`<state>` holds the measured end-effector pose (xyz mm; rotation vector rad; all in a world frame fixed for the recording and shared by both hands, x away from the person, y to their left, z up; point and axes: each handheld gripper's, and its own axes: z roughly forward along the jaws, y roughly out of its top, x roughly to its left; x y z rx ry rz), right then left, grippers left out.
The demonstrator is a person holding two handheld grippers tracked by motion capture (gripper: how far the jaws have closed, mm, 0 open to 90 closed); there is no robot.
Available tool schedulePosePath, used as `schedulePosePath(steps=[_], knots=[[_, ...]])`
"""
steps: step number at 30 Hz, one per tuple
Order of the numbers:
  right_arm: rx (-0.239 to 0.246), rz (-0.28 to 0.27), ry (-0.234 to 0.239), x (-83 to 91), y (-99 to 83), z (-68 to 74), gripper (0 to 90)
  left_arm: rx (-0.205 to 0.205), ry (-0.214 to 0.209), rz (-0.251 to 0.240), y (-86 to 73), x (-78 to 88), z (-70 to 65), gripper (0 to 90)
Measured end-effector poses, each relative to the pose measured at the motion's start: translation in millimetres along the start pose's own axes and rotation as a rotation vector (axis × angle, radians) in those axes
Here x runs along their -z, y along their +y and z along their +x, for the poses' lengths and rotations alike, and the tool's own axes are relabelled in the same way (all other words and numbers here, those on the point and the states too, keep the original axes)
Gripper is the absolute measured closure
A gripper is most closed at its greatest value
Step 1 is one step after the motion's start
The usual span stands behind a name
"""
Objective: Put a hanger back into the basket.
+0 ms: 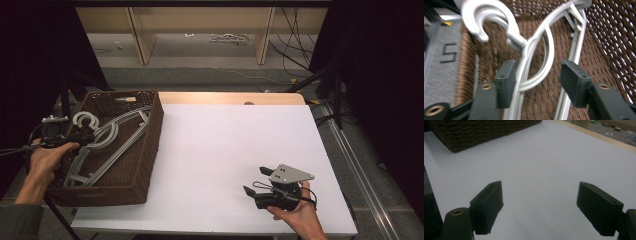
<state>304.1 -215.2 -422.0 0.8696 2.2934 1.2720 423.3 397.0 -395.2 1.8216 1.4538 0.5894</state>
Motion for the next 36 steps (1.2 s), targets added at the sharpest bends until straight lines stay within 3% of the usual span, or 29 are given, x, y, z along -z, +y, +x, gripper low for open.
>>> schedulePosePath(steps=[2, 3, 4, 5, 6, 7, 9, 10, 12, 13, 17, 21, 25, 30, 33, 36], knots=[[0.001, 0.000, -0.003, -0.2, -0.2, 0.2, 21.9, -0.017, -0.001, 0.008, 2.3, 2.9, -1.3, 44.5], [0.001, 0.000, -0.002, -0.1, -0.3, 0.4, 21.9, -0.048, -0.007, 0.004, 4.5, 4.3, -1.2, 43.9], [0.003, 0.000, 0.000, -0.1, -0.1, 0.3, 21.9, -0.010, -0.009, -0.010, 5.2, 5.7, -6.2, 43.2], [0.000, -0.002, 0.000, 0.0, 0.0, 0.2, 21.9, 0.001, -0.009, -0.008, 6.0, 7.4, -9.1, 42.6], [-0.001, -0.001, -0.002, -0.1, -0.1, 0.1, 21.8, -0.022, -0.018, -0.007, 7.1, 8.1, -9.3, 42.0], [-0.002, -0.001, -0.003, -0.1, -0.2, 0.1, 21.8, -0.010, -0.027, -0.016, 7.9, 8.8, -13.5, 41.0], [-0.003, -0.005, -0.003, 0.0, -0.2, 0.2, 21.8, -0.056, -0.038, -0.003, 9.5, 11.5, -15.9, 38.8], [-0.006, -0.009, -0.008, 0.0, -0.1, 0.3, 21.8, -0.022, -0.032, -0.022, 9.0, 12.0, -21.4, 38.1], [-0.006, -0.009, -0.012, 0.0, -0.1, 0.1, 21.8, -0.063, -0.041, -0.019, 10.0, 14.8, -23.1, 36.0], [-0.007, -0.008, -0.011, 0.0, -0.3, 0.3, 21.7, -0.019, -0.036, -0.033, 9.1, 15.6, -27.7, 34.8], [-0.008, -0.011, -0.015, -0.3, -0.3, 0.1, 21.7, -0.003, -0.053, -0.076, 9.1, 23.8, -39.4, 31.5], [-0.010, -0.017, -0.018, -0.4, -0.1, 0.1, 21.6, 0.002, -0.064, -0.111, 8.3, 33.3, -52.7, 27.6], [-0.012, -0.025, -0.019, -0.4, 0.1, 0.3, 21.6, -0.020, -0.064, -0.133, 8.3, 44.8, -69.0, 23.1], [-0.014, -0.031, -0.024, -0.8, 0.0, 0.7, 21.5, -0.027, -0.148, -0.184, 7.8, 58.2, -95.5, 22.2], [-0.014, -0.031, -0.019, -0.7, 0.1, 1.3, 21.5, -0.066, -0.167, -0.201, 5.5, 62.9, -112.7, 21.5], [-0.018, -0.036, -0.021, -0.7, 0.3, 1.4, 21.5, -0.075, -0.192, -0.222, 2.4, 65.2, -126.2, 21.5]])
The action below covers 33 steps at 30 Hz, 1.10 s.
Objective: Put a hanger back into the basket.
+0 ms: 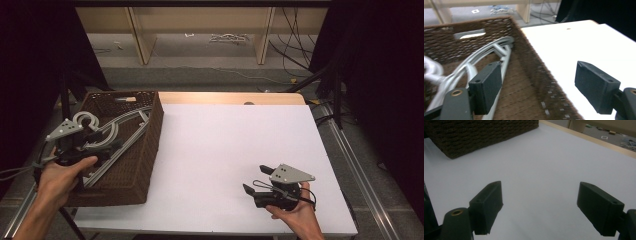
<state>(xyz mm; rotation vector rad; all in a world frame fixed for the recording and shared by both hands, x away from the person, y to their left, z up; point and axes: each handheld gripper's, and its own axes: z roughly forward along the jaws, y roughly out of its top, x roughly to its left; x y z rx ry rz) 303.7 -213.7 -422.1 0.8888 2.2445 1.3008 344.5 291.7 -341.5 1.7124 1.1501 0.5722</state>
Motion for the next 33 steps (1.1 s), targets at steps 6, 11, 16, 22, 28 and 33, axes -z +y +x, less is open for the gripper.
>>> schedulePosePath(steps=[6, 11, 16, 22, 28, 33], knots=[[-0.001, -0.012, -0.001, 0.2, 0.1, 1.1, 21.5, -0.025, -0.056, -0.030, -7.1, -6.3, -24.2, 21.1], [-0.010, -0.011, 0.008, -0.9, -0.4, 2.1, 21.5, -0.043, -0.081, -0.069, -10.6, -9.2, -43.9, 19.5], [-0.020, -0.027, 0.025, -1.5, -1.1, 2.8, 21.3, -0.058, -0.113, -0.100, -14.6, -12.0, -60.1, 19.2], [-0.034, -0.040, 0.019, -0.7, -1.8, 1.2, 21.2, -0.098, -0.164, -0.130, -25.3, -20.3, -80.0, 18.1], [-0.042, -0.051, 0.010, -1.1, -2.4, 2.0, 20.9, -0.098, -0.192, -0.166, -38.3, -28.3, -90.7, 17.3], [-0.054, -0.057, 0.008, 0.6, -3.5, 3.1, 20.4, -0.128, -0.218, -0.174, -47.5, -33.5, -96.3, 16.4]])
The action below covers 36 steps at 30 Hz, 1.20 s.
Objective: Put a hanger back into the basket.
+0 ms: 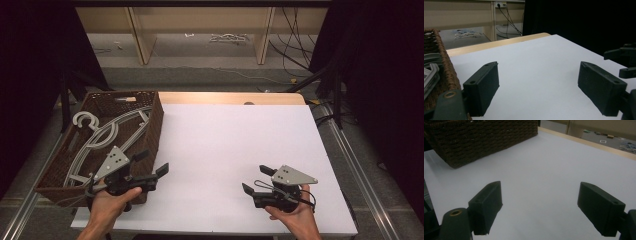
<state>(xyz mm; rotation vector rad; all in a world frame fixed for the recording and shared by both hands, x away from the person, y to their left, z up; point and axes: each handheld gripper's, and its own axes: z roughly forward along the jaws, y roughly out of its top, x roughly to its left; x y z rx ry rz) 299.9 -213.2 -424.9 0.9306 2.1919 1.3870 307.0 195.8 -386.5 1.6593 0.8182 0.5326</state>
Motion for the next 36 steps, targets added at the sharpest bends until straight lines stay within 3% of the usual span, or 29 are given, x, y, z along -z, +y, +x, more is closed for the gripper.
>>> schedulePosePath(steps=[4, 7, 9, 12, 19, 20, 23, 25, 28, 29, 31, 35, 36], knots=[[-0.006, -0.007, -0.001, -0.4, 0.6, 0.8, 20.1, -0.010, -0.012, 0.027, -10.3, -4.9, -7.6, 16.3], [-0.005, -0.010, -0.012, -1.2, -0.3, 1.9, 19.8, -0.053, -0.012, 0.031, -15.4, -6.6, -11.8, 16.3], [-0.002, -0.010, -0.012, -1.4, -1.4, 3.0, 19.7, -0.037, -0.026, 0.028, -19.6, -7.2, -15.7, 16.3], [0.000, -0.010, -0.012, -1.5, -3.5, 5.0, 19.4, -0.048, -0.031, 0.027, -26.5, -8.5, -19.8, 16.3], [-0.010, -0.002, -0.020, 1.2, -11.7, 13.5, 18.5, -0.104, -0.017, 0.000, -37.4, -4.5, -16.9, 16.2], [-0.006, -0.004, -0.027, 1.9, -12.9, 14.9, 18.3, -0.093, -0.020, 0.003, -39.4, -3.4, -17.9, 16.2], [-0.006, 0.000, -0.024, 3.3, -14.4, 18.8, 18.1, -0.113, -0.009, 0.006, -42.7, 0.0, -18.8, 16.2], [-0.005, -0.001, -0.023, 4.8, -15.2, 21.2, 18.0, -0.089, -0.025, -0.002, -45.5, 0.3, -19.3, 16.2], [0.004, -0.007, -0.030, 6.6, -17.8, 24.3, 17.4, -0.090, -0.025, 0.008, -49.6, 0.8, -22.3, 16.2], [-0.005, -0.001, -0.009, 6.7, -19.1, 26.0, 17.4, -0.085, -0.020, 0.013, -50.8, 0.5, -24.3, 16.2], [0.004, 0.008, -0.024, 8.8, -20.5, 28.0, 17.4, -0.083, -0.027, 0.015, -52.2, -1.0, -27.3, 16.2], [0.010, 0.008, -0.019, 9.2, -20.0, 29.3, 17.4, -0.100, -0.022, 0.024, -52.7, -1.9, -28.7, 16.2], [0.010, 0.005, -0.020, 9.0, -19.5, 29.5, 17.4, -0.084, -0.025, 0.014, -53.1, -2.3, -28.3, 16.2]])
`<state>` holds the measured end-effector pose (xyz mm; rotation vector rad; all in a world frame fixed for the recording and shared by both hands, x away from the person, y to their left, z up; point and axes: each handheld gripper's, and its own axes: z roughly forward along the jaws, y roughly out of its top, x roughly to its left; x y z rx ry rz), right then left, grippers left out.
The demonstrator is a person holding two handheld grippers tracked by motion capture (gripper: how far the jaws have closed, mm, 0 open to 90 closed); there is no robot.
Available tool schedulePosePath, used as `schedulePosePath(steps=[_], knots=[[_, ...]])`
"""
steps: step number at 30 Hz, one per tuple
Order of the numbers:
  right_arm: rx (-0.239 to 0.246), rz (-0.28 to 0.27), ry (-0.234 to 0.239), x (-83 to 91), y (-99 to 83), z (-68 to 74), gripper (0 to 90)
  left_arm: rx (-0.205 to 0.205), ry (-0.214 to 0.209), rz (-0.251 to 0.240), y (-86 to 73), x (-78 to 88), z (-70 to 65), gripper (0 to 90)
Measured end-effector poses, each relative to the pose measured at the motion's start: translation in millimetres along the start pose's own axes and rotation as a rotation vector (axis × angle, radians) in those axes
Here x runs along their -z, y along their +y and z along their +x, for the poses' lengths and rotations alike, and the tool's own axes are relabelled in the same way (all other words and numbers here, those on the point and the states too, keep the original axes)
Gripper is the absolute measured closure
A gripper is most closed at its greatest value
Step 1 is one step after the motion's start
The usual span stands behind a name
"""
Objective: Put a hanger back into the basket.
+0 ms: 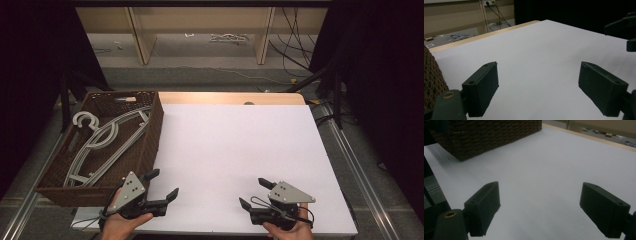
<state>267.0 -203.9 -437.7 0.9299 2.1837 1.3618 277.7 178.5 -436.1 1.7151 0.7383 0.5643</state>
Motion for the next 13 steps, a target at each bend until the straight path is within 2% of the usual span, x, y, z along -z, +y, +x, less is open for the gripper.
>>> schedulePosePath(steps=[2, 3, 4, 6, 7, 8, 9, 10, 12, 13], knots=[[0.012, -0.009, -0.004, -0.7, 1.1, -0.3, 17.5, -0.021, 0.012, -0.017, 1.6, 0.9, 4.1, 16.2], [0.016, -0.009, -0.013, 0.1, 1.5, -0.7, 17.5, -0.004, 0.010, -0.024, 1.3, 0.7, 3.9, 16.2], [0.009, -0.025, -0.004, -1.7, 1.2, -0.9, 17.5, 0.001, 0.010, -0.023, 1.2, 0.7, 4.3, 16.2], [0.001, -0.008, -0.004, -0.4, 1.4, -1.5, 17.4, -0.015, 0.014, -0.009, 1.6, 1.1, 4.8, 16.2], [-0.001, -0.009, -0.006, -0.3, 1.4, -2.1, 17.4, -0.008, 0.008, -0.009, 1.4, 0.6, 3.9, 16.2], [-0.005, -0.020, -0.005, -1.3, 1.0, -2.3, 17.4, -0.021, 0.005, -0.007, 1.6, 0.3, 4.2, 16.2], [0.007, -0.020, -0.009, -1.1, 1.4, -3.5, 17.4, -0.014, 0.003, -0.005, 1.3, 0.0, 2.9, 16.2], [0.008, -0.023, -0.010, -1.3, 1.3, -3.6, 17.4, -0.025, 0.001, 0.000, 1.3, -0.1, 2.8, 16.2], [-0.002, -0.013, 0.004, -1.3, 1.5, -2.7, 17.4, -0.003, 0.002, -0.003, 1.0, -0.2, 0.8, 16.2], [0.007, -0.022, -0.011, -1.3, 1.5, -3.4, 17.4, -0.022, 0.000, -0.007, 1.6, 0.0, 2.1, 16.2]])
